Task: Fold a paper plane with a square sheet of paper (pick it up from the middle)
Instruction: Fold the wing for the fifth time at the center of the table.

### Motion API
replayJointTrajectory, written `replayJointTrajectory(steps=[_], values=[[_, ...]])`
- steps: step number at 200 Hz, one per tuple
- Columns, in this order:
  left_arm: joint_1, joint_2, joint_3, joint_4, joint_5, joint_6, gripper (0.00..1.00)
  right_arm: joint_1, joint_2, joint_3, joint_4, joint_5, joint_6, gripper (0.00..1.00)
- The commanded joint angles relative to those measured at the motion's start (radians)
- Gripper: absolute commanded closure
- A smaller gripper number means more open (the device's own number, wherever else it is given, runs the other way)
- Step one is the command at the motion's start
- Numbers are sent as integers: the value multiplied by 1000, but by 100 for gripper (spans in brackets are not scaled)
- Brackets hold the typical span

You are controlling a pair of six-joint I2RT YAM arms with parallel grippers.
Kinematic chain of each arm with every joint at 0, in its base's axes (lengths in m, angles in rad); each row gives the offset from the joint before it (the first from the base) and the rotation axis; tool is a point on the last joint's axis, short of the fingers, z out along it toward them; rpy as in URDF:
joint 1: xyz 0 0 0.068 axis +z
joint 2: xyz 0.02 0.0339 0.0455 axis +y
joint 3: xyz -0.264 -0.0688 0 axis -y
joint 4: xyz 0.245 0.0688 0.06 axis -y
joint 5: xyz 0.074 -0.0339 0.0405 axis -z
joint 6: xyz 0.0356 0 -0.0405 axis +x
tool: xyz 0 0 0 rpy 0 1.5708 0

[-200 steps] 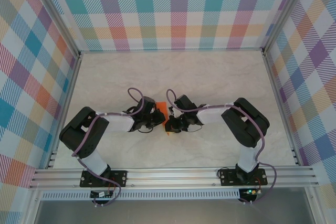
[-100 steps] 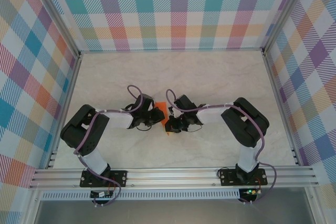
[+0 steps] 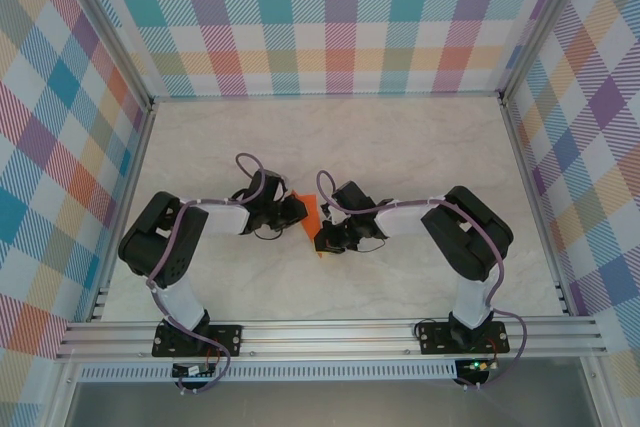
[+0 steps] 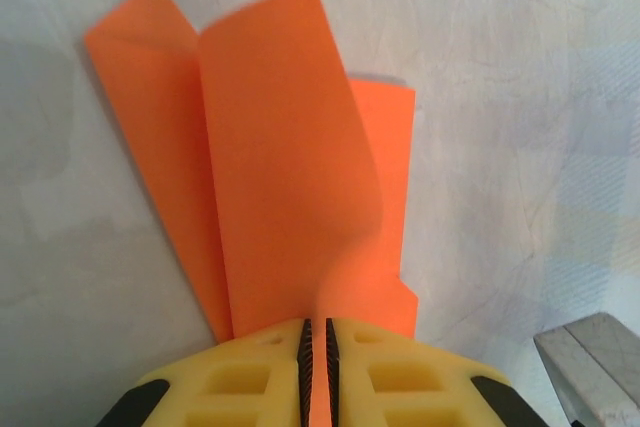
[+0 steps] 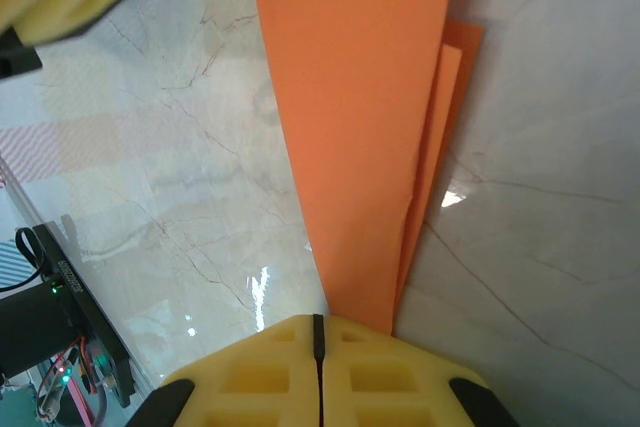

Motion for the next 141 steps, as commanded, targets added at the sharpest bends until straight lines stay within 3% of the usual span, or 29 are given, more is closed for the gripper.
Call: replayJointTrajectory(steps=[1,141], values=[[46,42,41,-38,-87,58,84,4,53,-68,-172,99,-20,94],[157,143,225,-171,-95,187,84,4,43,-90,-177,113,-14,94]])
